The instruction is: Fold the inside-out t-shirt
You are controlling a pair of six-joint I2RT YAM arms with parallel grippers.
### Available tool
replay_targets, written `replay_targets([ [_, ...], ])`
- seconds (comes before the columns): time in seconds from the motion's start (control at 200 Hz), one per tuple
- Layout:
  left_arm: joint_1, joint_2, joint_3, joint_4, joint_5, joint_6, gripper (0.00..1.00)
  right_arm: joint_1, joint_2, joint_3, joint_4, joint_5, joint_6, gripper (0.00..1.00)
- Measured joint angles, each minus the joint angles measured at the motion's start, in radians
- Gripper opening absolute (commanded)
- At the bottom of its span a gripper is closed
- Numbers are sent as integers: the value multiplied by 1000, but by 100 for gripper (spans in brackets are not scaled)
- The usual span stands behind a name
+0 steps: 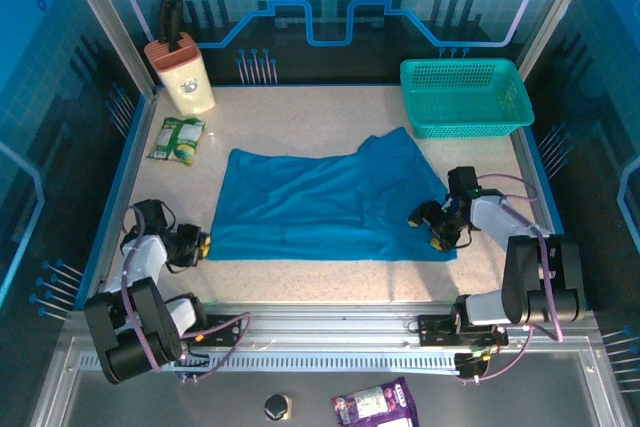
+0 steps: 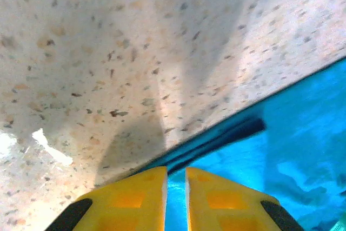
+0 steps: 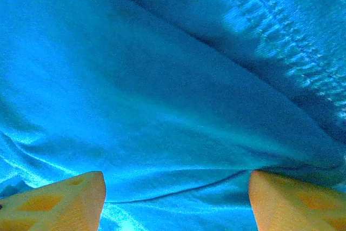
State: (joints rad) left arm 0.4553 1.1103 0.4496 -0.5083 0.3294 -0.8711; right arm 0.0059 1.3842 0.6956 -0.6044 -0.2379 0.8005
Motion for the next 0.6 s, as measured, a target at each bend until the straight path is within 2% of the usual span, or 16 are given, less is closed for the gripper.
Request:
replay_targets([
  [0.11, -34, 47, 156, -46, -22, 59, 19, 3, 0, 87, -60, 2, -39, 72],
  [0.25, -135, 176, 389, -27, -4, 173, 28, 18, 19, 254, -80, 2, -145, 71],
  [0.355, -226, 336, 580, -45, 4, 284, 29, 25, 68, 371, -89, 18, -220, 71],
  [0.445, -299, 505, 766, -89, -31, 385, 31, 32, 113, 438, -98, 29, -266, 71],
  [0.6, -364, 774, 1061, -187, -113, 545, 31, 51, 160, 491, -121, 40, -306, 71],
])
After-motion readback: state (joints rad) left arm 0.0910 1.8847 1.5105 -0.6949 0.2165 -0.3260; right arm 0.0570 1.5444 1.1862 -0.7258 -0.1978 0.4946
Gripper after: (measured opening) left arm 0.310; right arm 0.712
